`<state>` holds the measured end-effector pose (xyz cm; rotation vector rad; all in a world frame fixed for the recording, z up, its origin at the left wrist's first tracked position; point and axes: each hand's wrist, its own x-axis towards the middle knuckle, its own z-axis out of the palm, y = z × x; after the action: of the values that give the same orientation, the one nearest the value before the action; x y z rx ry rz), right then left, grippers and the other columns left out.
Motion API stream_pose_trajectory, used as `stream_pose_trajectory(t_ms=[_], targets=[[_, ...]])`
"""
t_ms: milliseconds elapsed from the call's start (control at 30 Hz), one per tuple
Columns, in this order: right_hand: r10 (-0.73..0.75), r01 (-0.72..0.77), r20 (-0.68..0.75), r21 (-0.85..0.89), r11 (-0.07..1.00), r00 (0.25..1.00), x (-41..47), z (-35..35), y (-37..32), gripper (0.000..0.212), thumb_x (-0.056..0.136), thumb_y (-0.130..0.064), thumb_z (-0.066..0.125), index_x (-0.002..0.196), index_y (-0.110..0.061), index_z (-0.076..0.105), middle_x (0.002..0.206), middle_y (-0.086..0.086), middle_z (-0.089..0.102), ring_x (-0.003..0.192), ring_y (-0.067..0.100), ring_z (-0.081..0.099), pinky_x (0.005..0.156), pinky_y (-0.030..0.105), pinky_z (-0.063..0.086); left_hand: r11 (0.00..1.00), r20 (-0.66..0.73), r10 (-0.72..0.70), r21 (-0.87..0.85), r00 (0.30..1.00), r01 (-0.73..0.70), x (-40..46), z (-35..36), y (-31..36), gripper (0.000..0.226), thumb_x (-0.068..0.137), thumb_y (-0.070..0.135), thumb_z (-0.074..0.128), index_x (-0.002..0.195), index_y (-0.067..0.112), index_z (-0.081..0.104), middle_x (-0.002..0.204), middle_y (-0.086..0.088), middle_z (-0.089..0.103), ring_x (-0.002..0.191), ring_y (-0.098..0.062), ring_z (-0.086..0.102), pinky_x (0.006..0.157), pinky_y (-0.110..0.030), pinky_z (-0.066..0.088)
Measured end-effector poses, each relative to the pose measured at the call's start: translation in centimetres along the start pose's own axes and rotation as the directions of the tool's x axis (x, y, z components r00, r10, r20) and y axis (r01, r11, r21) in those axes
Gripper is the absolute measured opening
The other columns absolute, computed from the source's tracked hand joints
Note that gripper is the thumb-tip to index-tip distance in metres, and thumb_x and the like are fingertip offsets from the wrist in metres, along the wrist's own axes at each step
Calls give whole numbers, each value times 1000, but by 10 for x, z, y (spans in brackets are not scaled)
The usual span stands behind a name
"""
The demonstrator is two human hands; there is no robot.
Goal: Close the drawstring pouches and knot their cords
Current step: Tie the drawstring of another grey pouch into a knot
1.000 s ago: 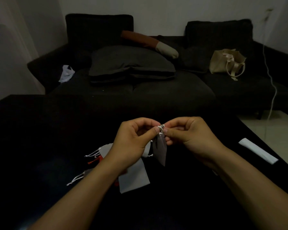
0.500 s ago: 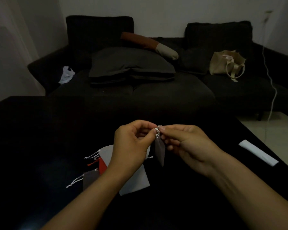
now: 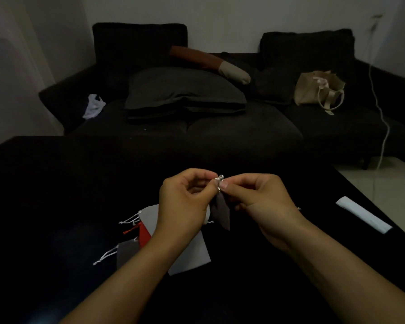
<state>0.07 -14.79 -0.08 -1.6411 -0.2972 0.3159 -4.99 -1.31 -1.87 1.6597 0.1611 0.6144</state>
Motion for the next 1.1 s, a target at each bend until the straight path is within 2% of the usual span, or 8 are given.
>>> stream_pose_trajectory(t_ms=[100,200,467,667,833,933,1033,1100], targets=[[-207,205,11,-204,957,978,1,0,2,8,89,-18,71,90,-17,78,81,-2,77,79,8,73,72,23,57,1000,-9,-8,0,1000,8,0,-1,0,11,86,4,72,92,13,74,83,0,76,79,-8,73,70,-16,55],[-286,285,40,-295,912,957,3,0,3,8,87,-18,73,93,-18,78,83,-4,76,81,5,72,79,27,59,1000,-15,15,20,1000,-15,-1,-2,1,12,85,5,72,92,14,74,83,2,76,79,-6,73,70,-15,55],[-297,272,-122,-186,944,947,3,1,7,5,81,-16,79,86,-16,79,78,-2,76,76,9,73,76,33,61,986,-24,95,138,995,-91,-2,1,1,16,85,6,73,90,21,74,80,6,75,75,-3,72,66,-13,54],[-272,262,5,-282,923,962,3,2,5,10,89,-17,70,92,-21,78,83,-7,76,80,1,71,74,20,57,985,5,101,140,995,-101,-2,-2,3,14,85,5,72,94,17,75,83,4,75,78,-3,72,69,-14,55],[-222,217,-8,-182,959,975,3,3,5,11,90,-13,68,91,-17,77,81,-3,76,77,4,72,66,15,54,988,6,105,110,994,-105,-2,-1,4,17,86,3,71,92,18,74,82,5,75,77,-2,72,68,-12,54],[-165,161,-35,-95,982,986,3,6,5,11,90,-13,68,88,-15,78,80,1,77,76,10,74,69,22,59,988,8,111,103,994,-111,-2,-1,3,16,86,2,71,94,16,74,83,5,75,78,-2,72,68,-12,53],[-100,97,-52,-53,994,994,3,7,6,14,91,-12,67,83,-12,78,78,7,76,76,20,75,72,38,62,988,9,113,109,994,-113,-2,0,1,15,85,2,72,95,14,75,83,4,75,78,-3,72,68,-13,54],[-63,62,-73,-11,998,995,3,10,8,17,91,-11,66,79,-10,78,75,12,75,75,27,75,71,43,62,985,3,126,122,992,-125,-3,1,1,15,85,2,72,94,13,75,83,4,75,78,-3,72,68,-13,54]])
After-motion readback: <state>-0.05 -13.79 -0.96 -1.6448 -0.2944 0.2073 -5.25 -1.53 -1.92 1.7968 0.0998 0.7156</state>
